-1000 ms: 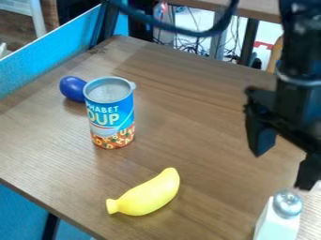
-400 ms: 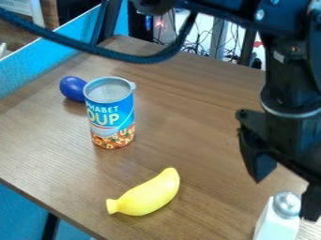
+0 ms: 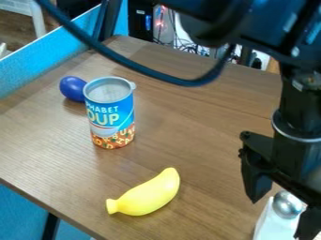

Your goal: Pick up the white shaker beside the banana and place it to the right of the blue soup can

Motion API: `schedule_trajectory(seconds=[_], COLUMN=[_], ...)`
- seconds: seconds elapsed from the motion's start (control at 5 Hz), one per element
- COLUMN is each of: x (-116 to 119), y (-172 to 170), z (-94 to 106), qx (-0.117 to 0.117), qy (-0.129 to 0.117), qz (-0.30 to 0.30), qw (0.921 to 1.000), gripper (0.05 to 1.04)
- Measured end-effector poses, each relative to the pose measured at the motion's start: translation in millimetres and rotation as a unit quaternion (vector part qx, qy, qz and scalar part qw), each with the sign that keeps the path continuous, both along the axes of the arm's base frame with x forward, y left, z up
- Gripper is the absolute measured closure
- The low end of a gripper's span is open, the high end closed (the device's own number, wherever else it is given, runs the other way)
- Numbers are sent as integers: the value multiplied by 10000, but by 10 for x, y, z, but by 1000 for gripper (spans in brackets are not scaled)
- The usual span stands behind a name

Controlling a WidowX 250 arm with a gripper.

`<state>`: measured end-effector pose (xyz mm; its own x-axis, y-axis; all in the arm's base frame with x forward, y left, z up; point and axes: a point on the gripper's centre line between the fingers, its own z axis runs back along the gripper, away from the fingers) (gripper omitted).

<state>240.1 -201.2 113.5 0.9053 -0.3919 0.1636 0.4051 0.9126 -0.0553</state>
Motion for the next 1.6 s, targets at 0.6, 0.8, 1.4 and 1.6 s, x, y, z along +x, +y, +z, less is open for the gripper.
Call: schedule_trajectory(seconds=[0.6,0.8,1.4,1.6], x=[166,139,564,847], y=[-131,-91,559,960], z=[-209,-191,535,401], qx=[180,117,281,28], qy=[396,255,-504,-427], qz=[519,686,243,116], qw=[9977,9973,9980,9990], gripper=[326,335,335,335])
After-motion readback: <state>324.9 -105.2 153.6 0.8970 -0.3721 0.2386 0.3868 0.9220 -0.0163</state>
